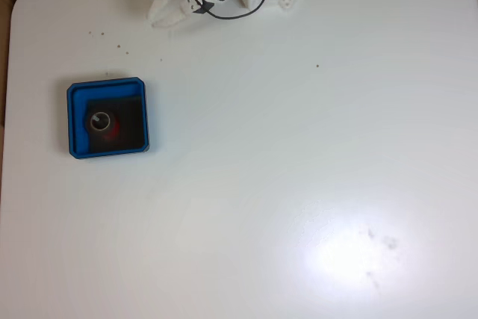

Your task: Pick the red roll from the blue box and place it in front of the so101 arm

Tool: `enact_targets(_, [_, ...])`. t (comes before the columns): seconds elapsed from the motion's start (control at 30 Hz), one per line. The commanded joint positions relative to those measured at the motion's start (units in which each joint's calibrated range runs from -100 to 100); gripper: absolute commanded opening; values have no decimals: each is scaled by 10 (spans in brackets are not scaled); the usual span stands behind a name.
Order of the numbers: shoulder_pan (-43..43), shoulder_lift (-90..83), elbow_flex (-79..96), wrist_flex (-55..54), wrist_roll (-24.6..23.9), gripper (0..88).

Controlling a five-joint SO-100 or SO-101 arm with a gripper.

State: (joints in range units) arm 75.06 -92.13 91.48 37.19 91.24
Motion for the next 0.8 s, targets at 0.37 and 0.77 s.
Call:
enact_targets(0.37, [-20, 351, -404, -14, 3, 7])
enact_targets(0.77, [-109, 668, -705, -12, 3, 7])
